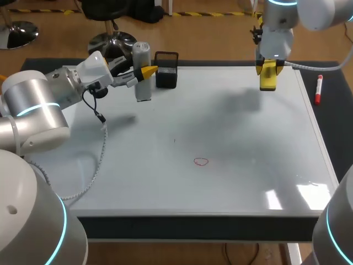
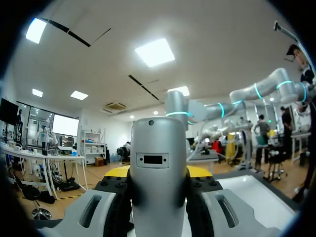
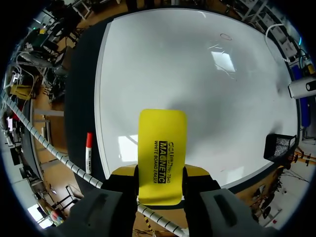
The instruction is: Pick up the inspection probe, press it on each red-marked spot on the whiteboard one by one, put down the probe, pick up the eraser, and wipe off all the red marks.
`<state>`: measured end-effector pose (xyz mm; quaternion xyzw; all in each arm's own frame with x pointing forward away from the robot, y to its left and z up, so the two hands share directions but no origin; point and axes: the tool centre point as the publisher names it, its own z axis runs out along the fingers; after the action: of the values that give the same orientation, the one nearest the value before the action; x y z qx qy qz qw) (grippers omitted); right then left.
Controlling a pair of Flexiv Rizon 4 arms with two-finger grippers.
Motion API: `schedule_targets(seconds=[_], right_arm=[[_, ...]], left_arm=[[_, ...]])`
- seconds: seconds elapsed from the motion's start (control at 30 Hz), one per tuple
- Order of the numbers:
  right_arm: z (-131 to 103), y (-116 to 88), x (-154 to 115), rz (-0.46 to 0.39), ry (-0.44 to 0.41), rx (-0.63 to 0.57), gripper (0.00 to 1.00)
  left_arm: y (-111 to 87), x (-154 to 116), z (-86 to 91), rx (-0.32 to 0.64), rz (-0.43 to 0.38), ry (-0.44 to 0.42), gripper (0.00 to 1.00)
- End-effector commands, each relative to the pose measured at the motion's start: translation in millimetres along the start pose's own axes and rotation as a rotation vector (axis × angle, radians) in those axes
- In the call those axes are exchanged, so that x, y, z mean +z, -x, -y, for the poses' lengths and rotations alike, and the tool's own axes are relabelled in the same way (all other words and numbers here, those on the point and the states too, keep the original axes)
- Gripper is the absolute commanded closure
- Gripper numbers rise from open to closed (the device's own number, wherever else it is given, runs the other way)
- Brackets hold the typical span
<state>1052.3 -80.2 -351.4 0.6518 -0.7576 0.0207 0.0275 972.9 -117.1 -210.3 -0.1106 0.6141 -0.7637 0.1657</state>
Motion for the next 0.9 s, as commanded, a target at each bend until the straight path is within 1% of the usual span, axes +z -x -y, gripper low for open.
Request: schedule_targets(seconds=[0.03,0.43,0.5,0.57,0.77,0.8,0.87,0.9], right_arm=[[1,-1,-1,-0.003,0.000,-0.002,1.00],[1,-1,-1,-0.003,0.000,-0.002,1.00],[1,-1,-1,-0.003,0.000,-0.002,1.00],[1,-1,-1,-0.003,0.000,-0.002,1.00],[1,-1,-1,-0.003,0.000,-0.002,1.00],[1,-1,-1,-0.003,0.000,-0.002,1.00],[1,-1,-1,-0.003,0.000,-0.002,1.00],[1,-1,-1,-0.003,0.000,-0.002,1.00]], left_arm=[[-0.1,1,0.1,0.002,0.002,-0.003,1.00],[-0.1,1,0.1,0.002,0.002,-0.003,1.00],[-8.9,2,0.5,0.010,-0.001,-0.015,1.00],[-23.5,6,0.2,0.014,-0.012,-0.022,1.00],[-55.0,15,0.7,0.032,-0.059,-0.047,1.00],[-61.3,17,1.2,0.034,-0.069,-0.062,1.00],[-77.0,23,2.1,0.039,-0.090,-0.066,1.00],[-85.5,26,2.0,0.035,-0.098,-0.085,1.00]])
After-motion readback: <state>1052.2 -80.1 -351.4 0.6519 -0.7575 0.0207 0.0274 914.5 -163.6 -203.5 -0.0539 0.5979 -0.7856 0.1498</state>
